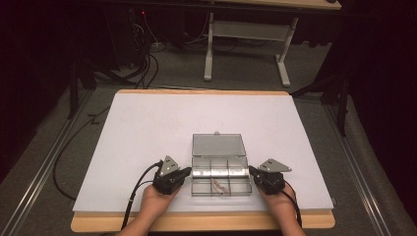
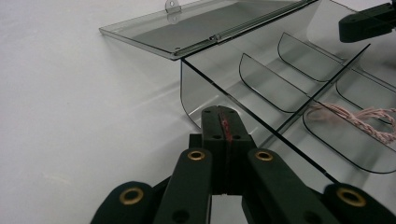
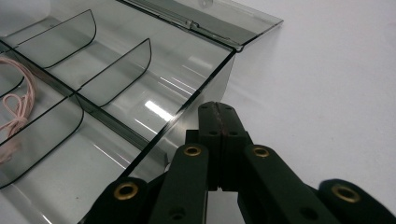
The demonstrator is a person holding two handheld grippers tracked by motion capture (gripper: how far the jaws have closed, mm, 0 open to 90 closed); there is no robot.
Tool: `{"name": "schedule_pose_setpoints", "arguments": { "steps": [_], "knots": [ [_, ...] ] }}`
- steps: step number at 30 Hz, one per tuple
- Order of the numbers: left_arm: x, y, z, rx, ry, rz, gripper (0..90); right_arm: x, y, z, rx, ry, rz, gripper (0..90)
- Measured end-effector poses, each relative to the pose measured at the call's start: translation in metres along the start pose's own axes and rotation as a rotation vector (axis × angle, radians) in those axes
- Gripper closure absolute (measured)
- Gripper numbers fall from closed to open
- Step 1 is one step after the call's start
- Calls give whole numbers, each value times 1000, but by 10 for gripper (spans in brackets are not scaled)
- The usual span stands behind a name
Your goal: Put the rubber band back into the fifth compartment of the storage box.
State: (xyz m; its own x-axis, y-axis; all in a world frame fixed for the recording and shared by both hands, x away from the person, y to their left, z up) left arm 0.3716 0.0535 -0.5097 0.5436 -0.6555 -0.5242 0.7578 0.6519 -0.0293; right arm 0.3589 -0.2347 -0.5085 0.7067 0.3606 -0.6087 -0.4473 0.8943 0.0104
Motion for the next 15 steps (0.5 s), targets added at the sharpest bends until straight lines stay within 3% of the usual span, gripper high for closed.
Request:
{"name": "schedule_pose_setpoints", "arguments": {
  "steps": [4,15],
  "knots": [
    [-5,-6,-3,6,7,-9,900,-2,1,-1,-2,4,2,900],
    [-6,-6,-4,9,10,8,900,-12,9,-9,-14,7,15,900]
  ]
}}
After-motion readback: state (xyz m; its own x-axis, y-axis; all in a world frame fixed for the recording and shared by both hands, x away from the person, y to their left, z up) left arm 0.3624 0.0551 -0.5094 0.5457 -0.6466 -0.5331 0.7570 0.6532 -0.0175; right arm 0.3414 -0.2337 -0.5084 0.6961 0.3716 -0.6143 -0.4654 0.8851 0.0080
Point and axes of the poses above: each handheld gripper's, and its own axes: x roughly forward along the jaws, z roughly out of its top, y roughly to its left, the point moved 5 cm from there along x, roughly forward along the jaws, and after that the axes turned 6 degrees about x, right-handed, at the moved point
